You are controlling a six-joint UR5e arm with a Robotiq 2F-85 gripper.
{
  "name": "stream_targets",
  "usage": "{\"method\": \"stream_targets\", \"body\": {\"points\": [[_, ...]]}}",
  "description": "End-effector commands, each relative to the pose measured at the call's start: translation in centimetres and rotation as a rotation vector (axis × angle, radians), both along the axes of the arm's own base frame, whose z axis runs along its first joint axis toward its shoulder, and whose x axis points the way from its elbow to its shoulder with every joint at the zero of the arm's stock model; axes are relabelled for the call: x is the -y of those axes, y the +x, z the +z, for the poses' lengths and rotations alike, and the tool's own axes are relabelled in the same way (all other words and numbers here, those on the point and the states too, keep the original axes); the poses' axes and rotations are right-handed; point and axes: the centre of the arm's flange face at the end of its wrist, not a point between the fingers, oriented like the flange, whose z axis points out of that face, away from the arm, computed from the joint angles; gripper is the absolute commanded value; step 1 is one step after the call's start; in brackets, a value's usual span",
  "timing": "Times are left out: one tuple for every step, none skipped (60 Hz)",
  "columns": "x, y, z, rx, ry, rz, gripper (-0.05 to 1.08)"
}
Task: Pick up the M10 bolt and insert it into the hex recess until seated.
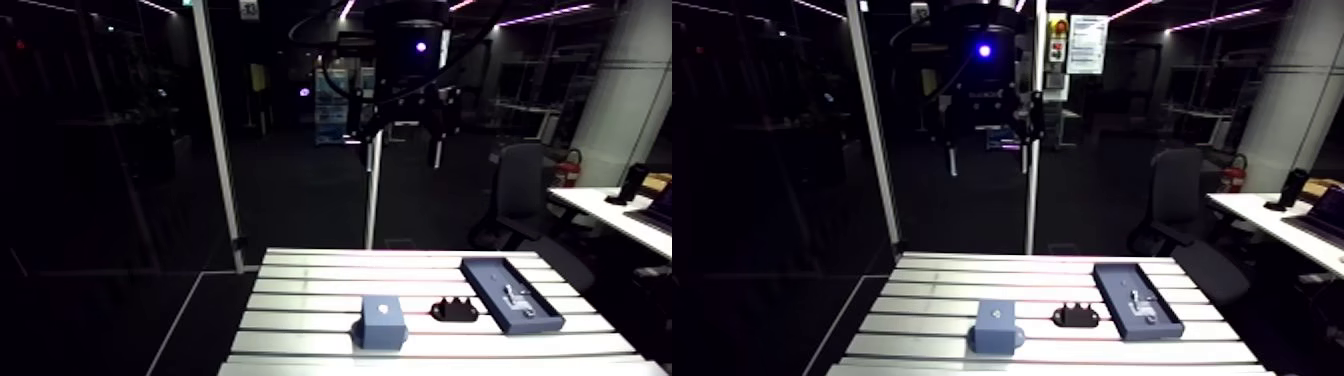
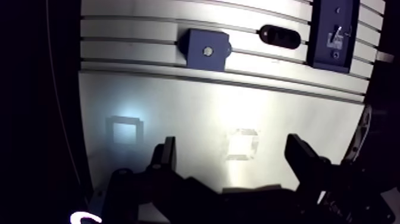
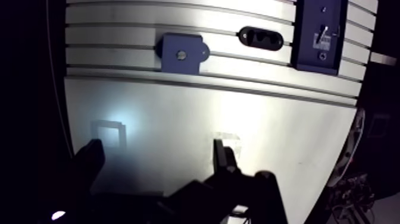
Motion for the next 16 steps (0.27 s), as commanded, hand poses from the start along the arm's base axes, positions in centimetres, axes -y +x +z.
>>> {"method": "stream_targets", "body": {"points": [[0.13, 0.0, -0.21, 0.003, -0.022, -0.003, 0.01], [0.13, 0.0, -0.21, 0.003, -0.022, -0.003, 0.01], [0.25, 0.04, -0.21, 0.003, -0.022, 0.0, 0.01], [0.25, 0.04, -0.21, 0.003, -0.022, 0.0, 0.01], [0.27, 0.04, -0.21, 0.003, -0.022, 0.0, 0.01], [0.27, 0.04, -0.21, 0.003, -0.022, 0.0, 0.01], [0.27, 0.04, -0.21, 0.003, -0.022, 0.001, 0.01], [0.27, 0.04, -0.21, 0.003, -0.022, 0.001, 0.01], [0.27, 0.04, -0.21, 0.003, -0.022, 0.001, 0.01], [0.27, 0.04, -0.21, 0.003, -0.022, 0.001, 0.01], [0.27, 0.04, -0.21, 0.003, -0.022, 0.001, 0.01], [0.27, 0.04, -0.21, 0.003, -0.022, 0.001, 0.01], [0.27, 0.0, -0.27, 0.005, -0.022, 0.001, 0.01], [0.27, 0.0, -0.27, 0.005, -0.022, 0.001, 0.01], [0.27, -0.01, -0.28, 0.005, -0.022, 0.001, 0.01], [0.27, -0.01, -0.28, 0.005, -0.022, 0.001, 0.01]]}}
